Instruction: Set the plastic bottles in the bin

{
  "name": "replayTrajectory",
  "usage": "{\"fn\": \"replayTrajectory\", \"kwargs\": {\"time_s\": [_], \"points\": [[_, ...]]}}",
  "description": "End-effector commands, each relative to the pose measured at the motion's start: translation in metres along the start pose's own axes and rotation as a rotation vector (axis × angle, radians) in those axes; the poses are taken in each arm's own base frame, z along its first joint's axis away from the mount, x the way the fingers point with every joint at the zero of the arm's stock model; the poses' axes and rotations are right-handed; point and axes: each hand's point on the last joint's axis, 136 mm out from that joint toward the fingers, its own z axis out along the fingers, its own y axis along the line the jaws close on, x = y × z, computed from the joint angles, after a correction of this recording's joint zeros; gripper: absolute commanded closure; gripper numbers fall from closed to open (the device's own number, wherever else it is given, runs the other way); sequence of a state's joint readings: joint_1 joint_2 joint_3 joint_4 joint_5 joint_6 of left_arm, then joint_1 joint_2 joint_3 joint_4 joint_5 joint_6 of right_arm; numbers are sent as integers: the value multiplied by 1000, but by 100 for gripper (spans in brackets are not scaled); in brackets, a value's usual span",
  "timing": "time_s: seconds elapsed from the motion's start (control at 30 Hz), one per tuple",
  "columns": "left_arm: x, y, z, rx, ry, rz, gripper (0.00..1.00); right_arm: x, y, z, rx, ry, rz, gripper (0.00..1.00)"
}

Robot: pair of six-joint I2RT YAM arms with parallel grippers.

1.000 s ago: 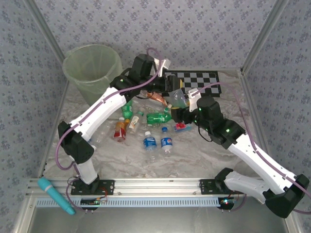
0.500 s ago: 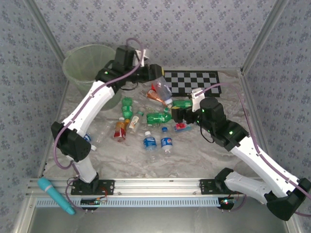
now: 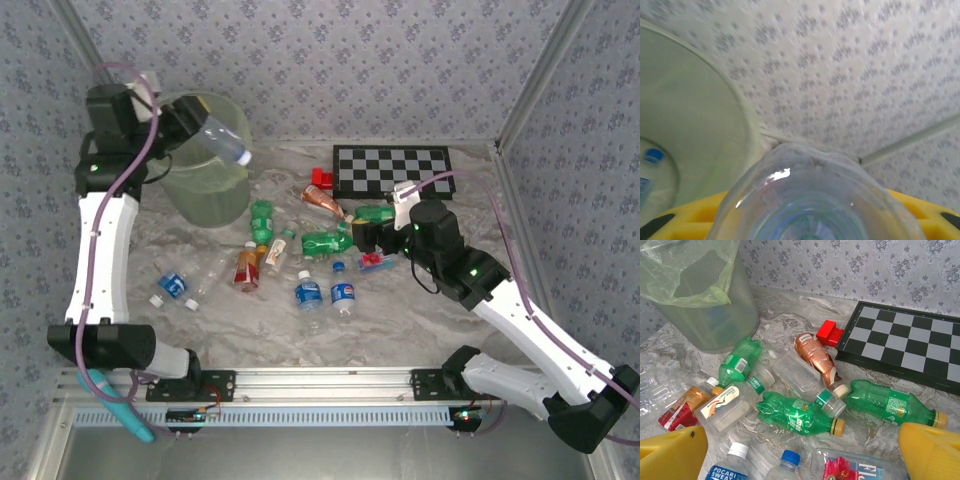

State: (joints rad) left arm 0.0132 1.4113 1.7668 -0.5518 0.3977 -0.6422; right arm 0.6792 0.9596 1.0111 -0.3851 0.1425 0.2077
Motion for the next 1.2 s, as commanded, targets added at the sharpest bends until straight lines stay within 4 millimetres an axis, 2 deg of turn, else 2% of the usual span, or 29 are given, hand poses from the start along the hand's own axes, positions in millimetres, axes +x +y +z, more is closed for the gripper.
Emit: {"fn": "replayTrajectory", "kwargs": {"time_s": [0.0, 0.13, 0.3, 0.6, 0.93, 1.0, 1.07, 1.13, 1.17], "points": [[-27, 16, -22, -63, -119, -23, 51, -14, 2, -3, -6, -28, -15, 1], [-45, 41, -38, -158, -206, -41, 51, -17, 6, -1, -20, -24, -17, 0], [-53, 56, -37, -200, -258, -61, 51, -19, 7, -1, -25, -26, -21, 0], [-68, 76, -8, -225, -286, -88, 50, -16, 6, -3, -21, -22, -16, 0], [-79, 107, 44, -278, -238, -121, 48, -12, 0, -9, 3, -18, -19, 0], [-78, 111, 52, -285, -216, -127, 41, -12, -1, -9, 8, -16, -20, 1], [-77, 112, 57, -287, -195, -131, 29, -10, -2, -9, 15, -11, -21, 0], [-77, 112, 58, -291, -180, -124, 17, -9, -4, -9, 24, -5, -20, 0], [-77, 112, 58, -295, -178, -123, 4, -9, -4, -9, 26, -4, -20, 0]]}}
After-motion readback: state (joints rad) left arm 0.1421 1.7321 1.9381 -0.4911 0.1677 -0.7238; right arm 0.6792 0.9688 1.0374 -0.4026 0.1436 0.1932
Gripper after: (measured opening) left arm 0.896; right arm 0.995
